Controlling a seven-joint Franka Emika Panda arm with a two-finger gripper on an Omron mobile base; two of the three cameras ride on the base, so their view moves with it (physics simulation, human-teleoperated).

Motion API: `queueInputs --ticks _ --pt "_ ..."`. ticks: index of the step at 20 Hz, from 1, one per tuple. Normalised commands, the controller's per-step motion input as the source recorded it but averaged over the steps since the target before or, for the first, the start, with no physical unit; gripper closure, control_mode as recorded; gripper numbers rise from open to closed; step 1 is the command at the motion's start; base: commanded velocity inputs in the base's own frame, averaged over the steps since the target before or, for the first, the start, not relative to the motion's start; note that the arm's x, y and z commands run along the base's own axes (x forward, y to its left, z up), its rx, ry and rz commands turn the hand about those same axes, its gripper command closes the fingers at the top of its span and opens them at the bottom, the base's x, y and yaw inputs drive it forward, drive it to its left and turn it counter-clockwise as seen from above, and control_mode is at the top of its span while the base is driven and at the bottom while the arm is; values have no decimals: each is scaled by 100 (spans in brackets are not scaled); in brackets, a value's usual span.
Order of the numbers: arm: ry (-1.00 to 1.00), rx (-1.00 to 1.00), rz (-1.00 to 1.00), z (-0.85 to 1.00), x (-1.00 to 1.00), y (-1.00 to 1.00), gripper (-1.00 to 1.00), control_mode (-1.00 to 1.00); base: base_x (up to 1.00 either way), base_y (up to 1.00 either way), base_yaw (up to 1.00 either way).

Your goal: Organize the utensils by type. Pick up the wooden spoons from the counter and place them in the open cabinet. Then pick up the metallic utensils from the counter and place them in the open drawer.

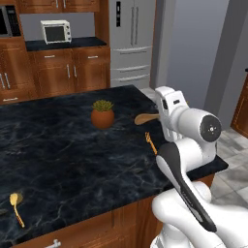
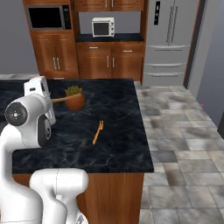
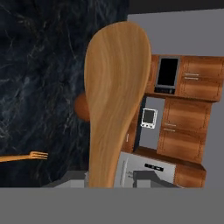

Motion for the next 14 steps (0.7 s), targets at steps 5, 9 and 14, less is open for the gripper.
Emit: queueInputs --ticks 5,9,14 --pt "0 0 0 0 0 0 100 100 0 0 -4" --pt "0 0 0 0 0 0 100 100 -9 -2 -44" --pt "0 0 0 0 0 0 100 100 -18 -3 -85"
